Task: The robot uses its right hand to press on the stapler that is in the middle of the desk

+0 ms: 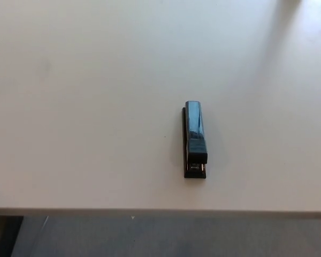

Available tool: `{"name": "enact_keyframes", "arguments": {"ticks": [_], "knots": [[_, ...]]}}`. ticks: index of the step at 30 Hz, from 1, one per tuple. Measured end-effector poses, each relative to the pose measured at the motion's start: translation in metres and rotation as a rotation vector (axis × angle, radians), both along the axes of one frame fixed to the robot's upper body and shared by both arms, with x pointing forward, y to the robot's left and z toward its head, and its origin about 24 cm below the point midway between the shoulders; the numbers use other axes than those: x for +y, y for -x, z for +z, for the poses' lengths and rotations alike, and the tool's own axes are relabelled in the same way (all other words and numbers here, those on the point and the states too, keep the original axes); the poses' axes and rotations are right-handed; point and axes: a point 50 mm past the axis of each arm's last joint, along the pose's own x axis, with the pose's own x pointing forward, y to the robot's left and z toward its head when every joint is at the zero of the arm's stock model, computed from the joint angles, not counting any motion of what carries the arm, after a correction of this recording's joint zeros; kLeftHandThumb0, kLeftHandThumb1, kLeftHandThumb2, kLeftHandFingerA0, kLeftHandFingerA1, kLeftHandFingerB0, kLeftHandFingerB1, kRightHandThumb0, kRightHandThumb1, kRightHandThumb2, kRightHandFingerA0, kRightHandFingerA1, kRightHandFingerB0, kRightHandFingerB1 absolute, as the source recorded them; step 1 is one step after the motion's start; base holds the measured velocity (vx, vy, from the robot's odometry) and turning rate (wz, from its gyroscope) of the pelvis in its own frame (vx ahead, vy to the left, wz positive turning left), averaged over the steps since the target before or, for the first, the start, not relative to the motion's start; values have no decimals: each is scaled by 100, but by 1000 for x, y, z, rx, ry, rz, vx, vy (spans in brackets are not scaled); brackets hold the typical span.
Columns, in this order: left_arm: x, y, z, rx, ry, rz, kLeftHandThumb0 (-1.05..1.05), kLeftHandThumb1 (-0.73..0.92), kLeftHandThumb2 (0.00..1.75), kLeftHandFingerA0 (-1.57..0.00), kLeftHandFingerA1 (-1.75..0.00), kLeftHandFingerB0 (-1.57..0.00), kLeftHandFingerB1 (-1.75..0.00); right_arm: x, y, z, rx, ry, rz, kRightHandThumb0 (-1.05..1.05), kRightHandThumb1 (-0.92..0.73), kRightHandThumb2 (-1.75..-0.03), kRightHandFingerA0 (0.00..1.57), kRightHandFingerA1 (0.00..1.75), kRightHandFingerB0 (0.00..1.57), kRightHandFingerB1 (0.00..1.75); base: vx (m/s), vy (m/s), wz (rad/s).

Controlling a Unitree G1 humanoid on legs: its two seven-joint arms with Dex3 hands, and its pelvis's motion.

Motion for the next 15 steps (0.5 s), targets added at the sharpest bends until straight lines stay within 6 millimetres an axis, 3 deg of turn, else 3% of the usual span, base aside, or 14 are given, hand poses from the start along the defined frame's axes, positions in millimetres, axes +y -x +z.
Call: {"name": "enact_keyframes", "arguments": {"ticks": [1,2,3,4,5,6,8,11,12,13,15], "knots": [[2,0,1,-9,8,5,-57,83,100,0,-23,0,-19,-2,0,1,-14,1,-19,-29,-67,-117,79,76,0,47,0,0,0],[2,0,1,-13,11,6,-46,92,88,0,-16,0,-10,-3,1,1,-20,8,-30,-53,-76,-96,101,83,18,43,0,0,0],[3,0,2,-15,14,7,-56,83,100,0,-23,0,-20,-4,1,1,-22,17,-38,-37,-88,-66,113,111,25,32,0,0,0],[3,0,2,-16,18,8,-56,83,100,0,-23,0,-20,-5,0,2,-25,32,-48,-37,-88,-66,113,111,25,32,0,0,0],[3,0,2,-18,22,8,-56,82,100,0,-24,0,-20,-5,-1,2,-27,44,-56,-30,-89,-67,104,147,27,34,0,0,0],[3,0,2,-19,25,8,-57,82,100,0,-25,0,-20,-6,-1,2,-29,54,-65,-1,-80,-66,85,161,33,39,0,0,0],[3,-1,2,-27,35,11,-58,82,99,0,-24,0,-18,-10,-3,4,-40,61,-111,4,-81,-66,85,161,35,39,0,0,0],[4,-2,3,-38,46,15,-59,82,99,0,-23,0,-17,-20,-7,10,-58,68,-172,18,-62,-80,86,133,56,47,0,0,0],[4,-2,3,-40,49,15,-59,82,99,0,-23,0,-17,-24,-8,12,-54,75,-182,18,-62,-80,86,133,56,47,0,0,0],[4,-2,3,-41,51,16,-60,83,98,0,-21,0,-15,-28,-8,13,-48,82,-188,12,-74,-79,82,129,68,56,0,0,0],[4,-2,3,-45,57,14,-60,83,99,0,-21,0,-16,-38,-5,16,-35,82,-240,11,-72,-76,89,128,63,58,0,0,0]]}}
